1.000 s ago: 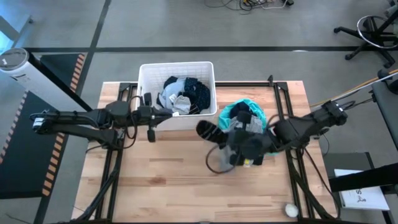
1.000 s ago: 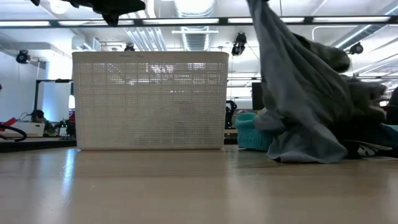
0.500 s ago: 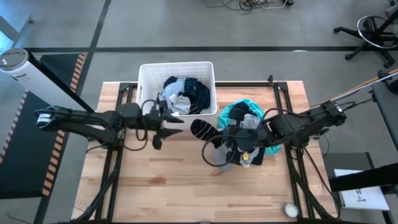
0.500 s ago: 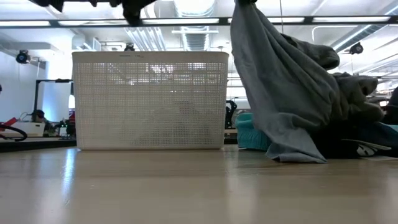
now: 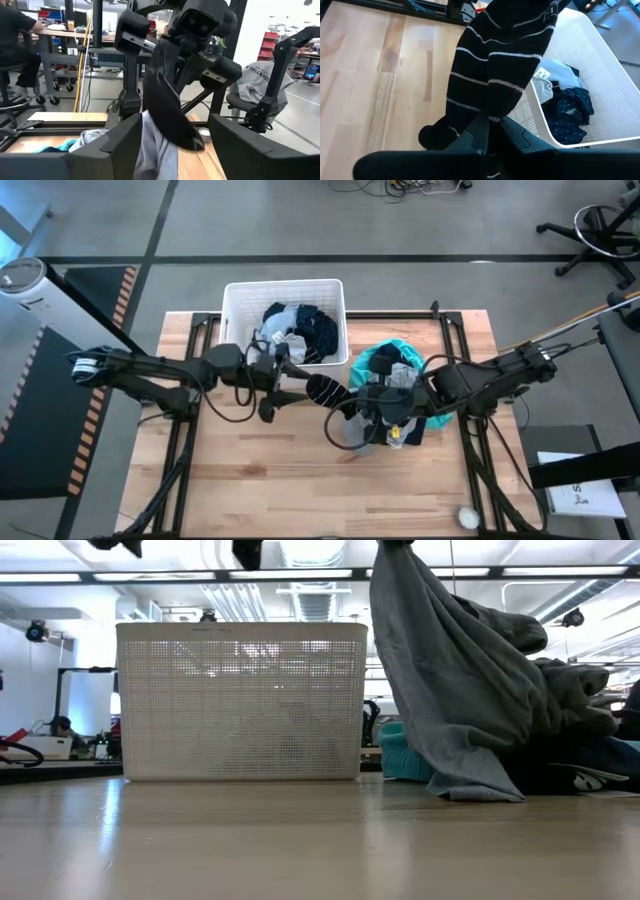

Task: Sort clothes
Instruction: Put the black sock into the white laundry bin

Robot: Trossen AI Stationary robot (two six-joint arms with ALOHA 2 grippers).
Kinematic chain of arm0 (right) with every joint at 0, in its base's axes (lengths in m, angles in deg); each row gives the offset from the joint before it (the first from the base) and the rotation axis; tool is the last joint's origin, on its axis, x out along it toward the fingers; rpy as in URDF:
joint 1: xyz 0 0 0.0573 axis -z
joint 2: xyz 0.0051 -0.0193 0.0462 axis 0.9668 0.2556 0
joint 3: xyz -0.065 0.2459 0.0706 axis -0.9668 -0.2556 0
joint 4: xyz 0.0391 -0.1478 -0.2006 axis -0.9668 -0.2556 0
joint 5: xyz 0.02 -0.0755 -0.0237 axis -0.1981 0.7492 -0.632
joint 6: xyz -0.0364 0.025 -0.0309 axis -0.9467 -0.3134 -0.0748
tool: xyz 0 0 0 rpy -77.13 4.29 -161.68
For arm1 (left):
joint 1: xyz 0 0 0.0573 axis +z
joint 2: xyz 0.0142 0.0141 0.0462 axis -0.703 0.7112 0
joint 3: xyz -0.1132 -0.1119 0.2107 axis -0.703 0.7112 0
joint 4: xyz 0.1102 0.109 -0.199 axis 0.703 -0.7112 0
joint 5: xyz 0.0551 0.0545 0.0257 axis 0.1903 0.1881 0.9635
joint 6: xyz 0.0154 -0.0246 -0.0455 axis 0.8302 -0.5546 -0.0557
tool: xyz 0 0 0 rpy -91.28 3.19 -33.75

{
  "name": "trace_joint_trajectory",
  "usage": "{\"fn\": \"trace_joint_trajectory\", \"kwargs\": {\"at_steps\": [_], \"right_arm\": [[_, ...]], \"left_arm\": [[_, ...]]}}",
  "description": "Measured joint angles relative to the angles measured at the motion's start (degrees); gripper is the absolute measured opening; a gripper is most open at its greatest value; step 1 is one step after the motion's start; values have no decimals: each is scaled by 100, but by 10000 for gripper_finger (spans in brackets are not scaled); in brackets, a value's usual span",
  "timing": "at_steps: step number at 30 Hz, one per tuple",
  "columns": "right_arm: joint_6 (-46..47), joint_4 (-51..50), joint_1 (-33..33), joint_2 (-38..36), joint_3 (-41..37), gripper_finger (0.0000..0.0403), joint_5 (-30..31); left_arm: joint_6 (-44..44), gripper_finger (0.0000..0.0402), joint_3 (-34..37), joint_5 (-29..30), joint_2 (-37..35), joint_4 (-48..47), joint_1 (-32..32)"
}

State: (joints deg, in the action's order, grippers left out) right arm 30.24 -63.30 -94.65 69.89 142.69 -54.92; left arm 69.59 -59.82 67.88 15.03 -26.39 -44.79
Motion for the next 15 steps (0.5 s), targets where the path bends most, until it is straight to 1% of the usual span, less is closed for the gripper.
{"fn": "trace_joint_trajectory", "kwargs": {"at_steps": [3, 5, 7, 10, 11, 15], "right_arm": [[40, -3, 0, 0, 0, 0, -19], [161, -3, 0, 0, 0, 0, -114], [248, -5, 0, 0, 0, 4, -120], [264, -5, -6, 0, 0, 23, -122], [264, -1, -15, 0, 0, 32, -122], [264, 2, -46, 0, 0, 78, -105]], "left_arm": [[220, 183, -282, 2, 217, -259, 0], [352, 150, -442, 4, 346, -320, 0], [516, 107, -594, 7, 431, -478, -9], [794, 28, -765, 9, 524, -795, -9], [834, 15, -808, 7, 538, -902, -7], [981, 8, -980, 7, 519, -1204, -7]]}}
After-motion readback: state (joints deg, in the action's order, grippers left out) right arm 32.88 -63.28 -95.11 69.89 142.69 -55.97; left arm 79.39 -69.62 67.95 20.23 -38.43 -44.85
